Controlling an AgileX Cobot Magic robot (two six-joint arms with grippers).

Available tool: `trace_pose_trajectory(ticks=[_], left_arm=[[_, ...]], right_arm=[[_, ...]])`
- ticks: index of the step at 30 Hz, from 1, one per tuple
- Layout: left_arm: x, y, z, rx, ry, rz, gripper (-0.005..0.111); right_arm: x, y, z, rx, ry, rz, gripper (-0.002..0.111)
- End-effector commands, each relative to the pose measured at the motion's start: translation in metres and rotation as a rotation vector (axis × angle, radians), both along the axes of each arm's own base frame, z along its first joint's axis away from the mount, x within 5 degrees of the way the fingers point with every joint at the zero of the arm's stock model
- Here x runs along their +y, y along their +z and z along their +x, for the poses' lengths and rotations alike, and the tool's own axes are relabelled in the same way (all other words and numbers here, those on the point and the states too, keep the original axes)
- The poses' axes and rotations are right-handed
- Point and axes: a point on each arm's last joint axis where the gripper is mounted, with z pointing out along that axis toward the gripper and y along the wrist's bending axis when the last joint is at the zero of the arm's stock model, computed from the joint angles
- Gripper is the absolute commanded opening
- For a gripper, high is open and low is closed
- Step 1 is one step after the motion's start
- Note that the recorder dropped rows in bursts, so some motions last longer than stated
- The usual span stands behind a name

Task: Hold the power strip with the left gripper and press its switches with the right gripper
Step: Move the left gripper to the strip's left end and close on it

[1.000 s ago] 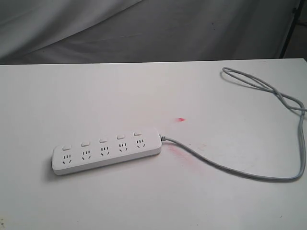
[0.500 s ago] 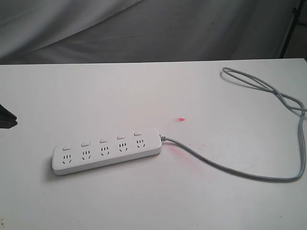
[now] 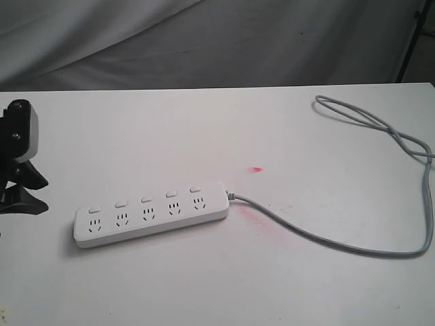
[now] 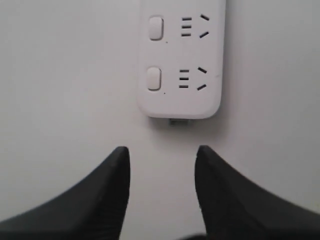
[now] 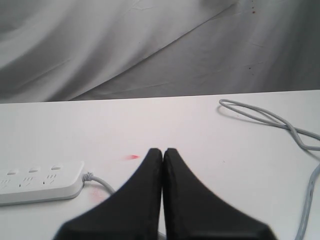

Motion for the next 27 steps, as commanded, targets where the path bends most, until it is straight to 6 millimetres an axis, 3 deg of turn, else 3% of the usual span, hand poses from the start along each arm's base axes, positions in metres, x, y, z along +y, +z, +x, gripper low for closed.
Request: trace_pose_trajectory(ticks=[1, 9, 17, 27], left_arm=[[-0.004, -0.001, 0.001, 0.024, 0.005, -0.035, 0.050], [-0.009, 0.002, 0.002, 0.029, 0.046, -0.107, 0.079], [-0.015, 0.002, 0.005, 0.032, 0.074, -0.188, 0.080], [-0.010, -0.021, 0.008, 0.019, 0.065, -0.220, 0.080]], right_arm=[[0.000, -0.001, 0.000, -0.004, -0.005, -0.006, 0.000], [0.000, -0.001, 0.000, -0.004, -0.005, -0.006, 0.000], [0.000, -0.001, 0.000, -0.004, -0.005, -0.006, 0.000], [0.000, -0.001, 0.000, -0.004, -0.005, -0.006, 0.000]])
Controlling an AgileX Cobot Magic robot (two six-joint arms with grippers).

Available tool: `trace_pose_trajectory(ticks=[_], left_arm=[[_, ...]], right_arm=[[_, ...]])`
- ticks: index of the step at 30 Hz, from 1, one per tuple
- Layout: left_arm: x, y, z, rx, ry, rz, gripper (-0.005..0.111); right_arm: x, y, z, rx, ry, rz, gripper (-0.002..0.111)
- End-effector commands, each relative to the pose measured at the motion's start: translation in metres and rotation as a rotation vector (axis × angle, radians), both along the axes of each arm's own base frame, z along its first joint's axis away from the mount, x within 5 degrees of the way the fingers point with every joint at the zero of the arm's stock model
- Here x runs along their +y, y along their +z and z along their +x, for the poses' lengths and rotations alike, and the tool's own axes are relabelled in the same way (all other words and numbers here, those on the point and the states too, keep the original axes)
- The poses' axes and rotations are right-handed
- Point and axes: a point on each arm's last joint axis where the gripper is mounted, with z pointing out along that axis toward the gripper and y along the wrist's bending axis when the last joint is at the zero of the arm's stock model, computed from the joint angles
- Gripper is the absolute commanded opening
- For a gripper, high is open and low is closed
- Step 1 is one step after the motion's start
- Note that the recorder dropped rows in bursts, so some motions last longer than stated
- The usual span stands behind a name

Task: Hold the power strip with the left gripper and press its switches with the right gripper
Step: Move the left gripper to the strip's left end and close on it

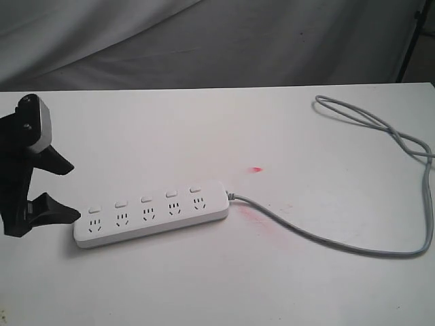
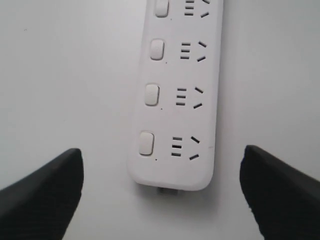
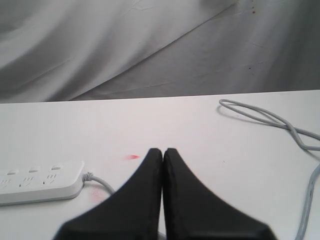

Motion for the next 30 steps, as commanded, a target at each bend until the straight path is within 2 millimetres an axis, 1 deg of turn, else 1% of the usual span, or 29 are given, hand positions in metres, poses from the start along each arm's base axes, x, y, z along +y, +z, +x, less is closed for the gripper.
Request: trace_pose_trajectory(ticks=[1, 3, 8, 9, 14, 17, 24, 30], left_arm=[[0.004, -0.009, 0.002, -0.035, 0.012, 0.001, 0.080], [0.004, -0.013, 0.004, -0.035, 0.007, 0.007, 0.083], [0.002, -0.030, 0.009, 0.008, 0.008, -0.009, 0.101], [0.002, -0.033, 0.009, 0.014, 0.000, -0.015, 0.103], [0.000, -0.047, 0.011, 0.032, -0.025, -0.022, 0.104], [0.001, -0.051, 0.013, 0.028, -0.033, -0.012, 0.103], [0.003, -0.054, 0.017, -0.014, -0.030, 0.022, 0.103], [0.002, -0.068, 0.016, 0.045, -0.042, 0.005, 0.103]], right_arm=[[0.000, -0.001, 0.000, -0.004, -0.005, -0.006, 0.000], [0.000, -0.001, 0.000, -0.004, -0.005, -0.006, 0.000], [0.000, -0.001, 0.000, -0.004, -0.005, -0.006, 0.000], [0.000, -0.001, 0.000, -0.004, -0.005, -0.006, 0.000], [0.000, -0.001, 0.000, -0.004, -0.005, -0.006, 0.000], [0.000, -0.001, 0.000, -0.004, -0.005, -0.006, 0.000], [0.000, -0.001, 0.000, -0.004, -0.005, -0.006, 0.000], [0.000, -0.001, 0.000, -0.004, -0.005, -0.006, 0.000]])
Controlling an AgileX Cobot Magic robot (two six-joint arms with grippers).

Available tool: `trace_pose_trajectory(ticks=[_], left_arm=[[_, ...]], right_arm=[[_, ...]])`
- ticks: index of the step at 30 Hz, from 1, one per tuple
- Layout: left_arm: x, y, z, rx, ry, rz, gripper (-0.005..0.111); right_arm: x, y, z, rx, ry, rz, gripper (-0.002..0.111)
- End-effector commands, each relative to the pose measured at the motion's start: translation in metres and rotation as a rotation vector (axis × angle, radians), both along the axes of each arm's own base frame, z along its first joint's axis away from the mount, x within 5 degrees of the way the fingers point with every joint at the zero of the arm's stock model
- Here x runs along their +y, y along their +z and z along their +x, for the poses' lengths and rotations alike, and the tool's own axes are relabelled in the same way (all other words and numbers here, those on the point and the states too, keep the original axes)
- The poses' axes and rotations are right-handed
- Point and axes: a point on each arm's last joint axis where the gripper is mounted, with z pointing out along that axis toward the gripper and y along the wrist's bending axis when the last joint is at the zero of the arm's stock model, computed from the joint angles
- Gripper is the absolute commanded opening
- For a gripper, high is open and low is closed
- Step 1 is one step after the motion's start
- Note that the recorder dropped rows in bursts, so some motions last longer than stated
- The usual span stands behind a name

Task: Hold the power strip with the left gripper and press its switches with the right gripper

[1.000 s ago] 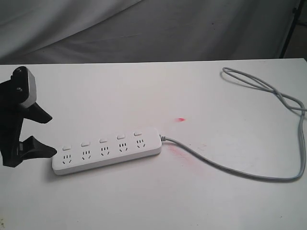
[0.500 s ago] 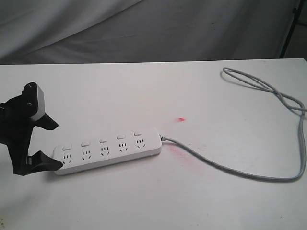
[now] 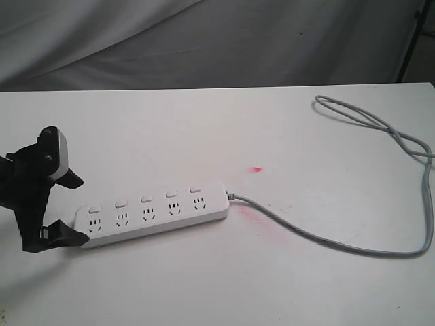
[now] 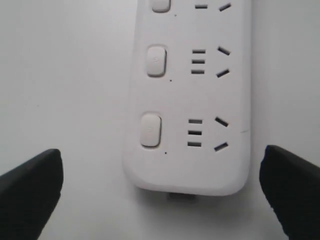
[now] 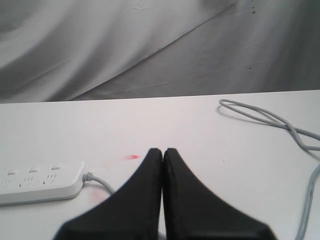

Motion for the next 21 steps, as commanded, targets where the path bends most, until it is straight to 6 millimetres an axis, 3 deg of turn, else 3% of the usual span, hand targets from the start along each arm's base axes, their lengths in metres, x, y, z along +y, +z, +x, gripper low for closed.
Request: trace_pose_trajectory(ticks=[1, 21], left_arm=[[-0.001, -0.011, 0.000, 0.039, 0.001, -0.021, 0.103], [-0.001, -0.023, 0.001, 0.065, -0.006, 0.000, 0.103]], right_arm=[[0.000, -0.001, 0.000, -0.004, -0.005, -0.006, 0.000], [0.000, -0.001, 0.000, -0.004, -0.005, -0.006, 0.000]])
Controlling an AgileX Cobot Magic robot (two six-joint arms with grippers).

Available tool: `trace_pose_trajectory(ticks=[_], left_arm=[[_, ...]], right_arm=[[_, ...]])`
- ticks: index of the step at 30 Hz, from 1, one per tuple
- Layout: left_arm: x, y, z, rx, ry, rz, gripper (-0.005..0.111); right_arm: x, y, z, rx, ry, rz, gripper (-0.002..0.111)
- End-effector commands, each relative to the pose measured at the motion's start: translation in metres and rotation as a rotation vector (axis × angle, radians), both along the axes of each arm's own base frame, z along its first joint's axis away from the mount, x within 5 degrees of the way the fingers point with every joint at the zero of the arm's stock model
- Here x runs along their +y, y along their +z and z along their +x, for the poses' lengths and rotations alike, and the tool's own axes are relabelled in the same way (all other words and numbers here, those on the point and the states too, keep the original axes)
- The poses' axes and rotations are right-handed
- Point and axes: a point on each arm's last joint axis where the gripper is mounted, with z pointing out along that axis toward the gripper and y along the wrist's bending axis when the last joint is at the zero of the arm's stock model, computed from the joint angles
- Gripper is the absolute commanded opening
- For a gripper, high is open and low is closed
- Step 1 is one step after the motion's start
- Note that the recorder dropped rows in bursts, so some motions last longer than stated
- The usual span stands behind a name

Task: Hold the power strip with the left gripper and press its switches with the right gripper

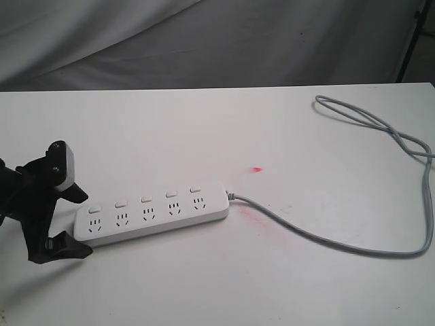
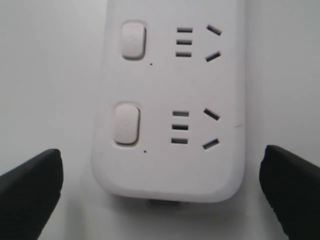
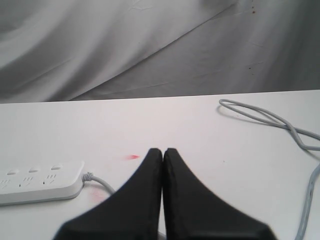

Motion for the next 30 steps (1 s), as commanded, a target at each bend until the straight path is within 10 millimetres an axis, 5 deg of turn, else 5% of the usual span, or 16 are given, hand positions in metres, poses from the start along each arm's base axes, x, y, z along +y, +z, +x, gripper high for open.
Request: trace_pose_trajectory(ticks=[1, 7, 30], left_arm=[[0.0001, 0.0002, 0.0004, -0.005, -0.004, 0.002, 0.101], [-0.0016, 0.0010, -0.0025, 0.019, -0.025, -0.018, 0.076], [-0.0004, 0.0002, -0.0030, 0.015, -0.044, -0.001, 0.067]], right_arm=[[-0.0004, -0.0007, -0.0002, -0.004, -0.005, -0.006, 0.000], [-0.0004, -0.0007, -0.0002, -0.004, -0.005, -0.006, 0.000], [-0.0004, -0.0007, -0.0002, -0.004, -0.005, -0.006, 0.000]])
